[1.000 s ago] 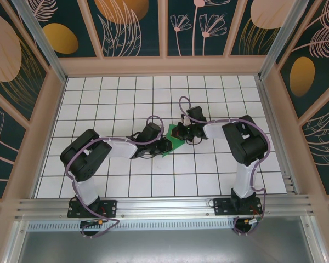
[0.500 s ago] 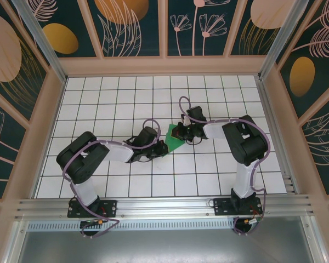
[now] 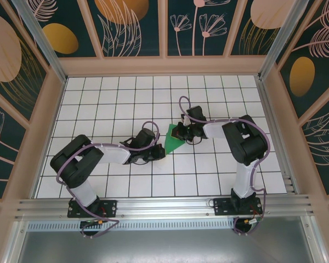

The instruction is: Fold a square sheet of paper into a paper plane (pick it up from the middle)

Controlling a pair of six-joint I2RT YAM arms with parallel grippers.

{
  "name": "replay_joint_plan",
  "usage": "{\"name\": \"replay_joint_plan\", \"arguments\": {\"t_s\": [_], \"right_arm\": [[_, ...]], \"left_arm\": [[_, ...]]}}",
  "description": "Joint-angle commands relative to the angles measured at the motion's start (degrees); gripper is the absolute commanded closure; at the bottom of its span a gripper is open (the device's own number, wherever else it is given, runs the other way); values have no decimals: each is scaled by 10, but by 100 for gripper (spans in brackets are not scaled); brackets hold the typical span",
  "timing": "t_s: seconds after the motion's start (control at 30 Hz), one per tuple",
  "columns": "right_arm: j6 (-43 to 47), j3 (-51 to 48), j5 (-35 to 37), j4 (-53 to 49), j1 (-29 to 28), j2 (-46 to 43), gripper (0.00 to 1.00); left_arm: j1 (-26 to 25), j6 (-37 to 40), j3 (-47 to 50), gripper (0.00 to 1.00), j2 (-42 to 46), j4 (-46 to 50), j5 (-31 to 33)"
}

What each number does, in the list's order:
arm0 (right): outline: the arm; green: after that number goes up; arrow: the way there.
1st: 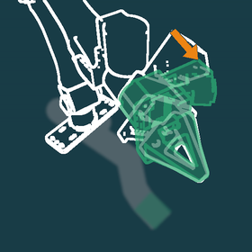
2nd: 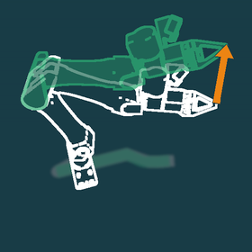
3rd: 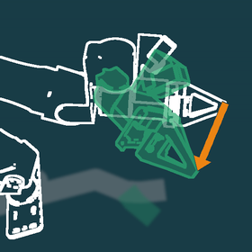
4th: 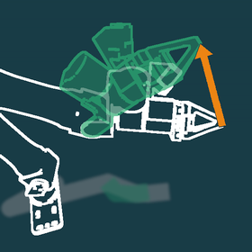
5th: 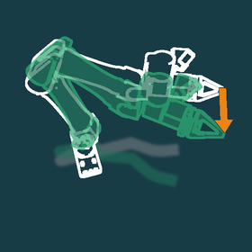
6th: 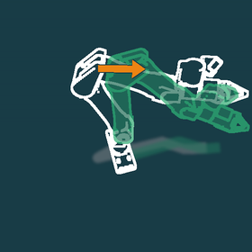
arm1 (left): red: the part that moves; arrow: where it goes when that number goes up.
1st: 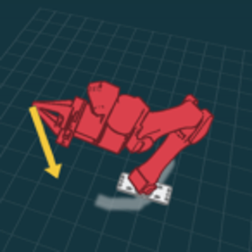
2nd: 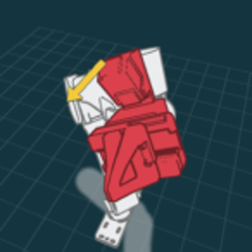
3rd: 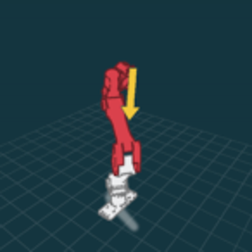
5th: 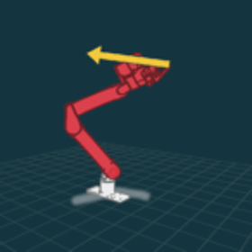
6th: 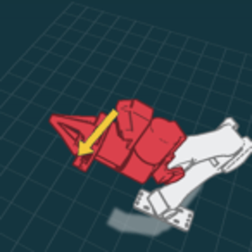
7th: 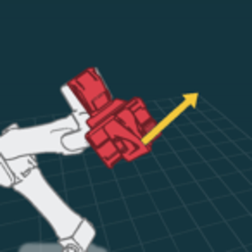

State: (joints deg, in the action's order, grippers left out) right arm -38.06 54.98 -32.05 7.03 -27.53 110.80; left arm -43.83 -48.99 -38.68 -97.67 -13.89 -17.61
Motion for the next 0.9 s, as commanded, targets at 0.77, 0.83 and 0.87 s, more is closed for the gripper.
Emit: {"name": "replay_joint_plan", "arguments": {"t_s": [0.77,0.83,0.87], "right_arm": [[7,-6,71,-68,4,58,95],[8,-5,70,-69,4,55,95],[8,-6,70,-69,5,54,95]], "left_arm": [[-9,-40,-4,98,12,-44,49],[-8,-40,-4,99,2,-48,50],[-9,-40,-3,99,-1,-51,52]]}}
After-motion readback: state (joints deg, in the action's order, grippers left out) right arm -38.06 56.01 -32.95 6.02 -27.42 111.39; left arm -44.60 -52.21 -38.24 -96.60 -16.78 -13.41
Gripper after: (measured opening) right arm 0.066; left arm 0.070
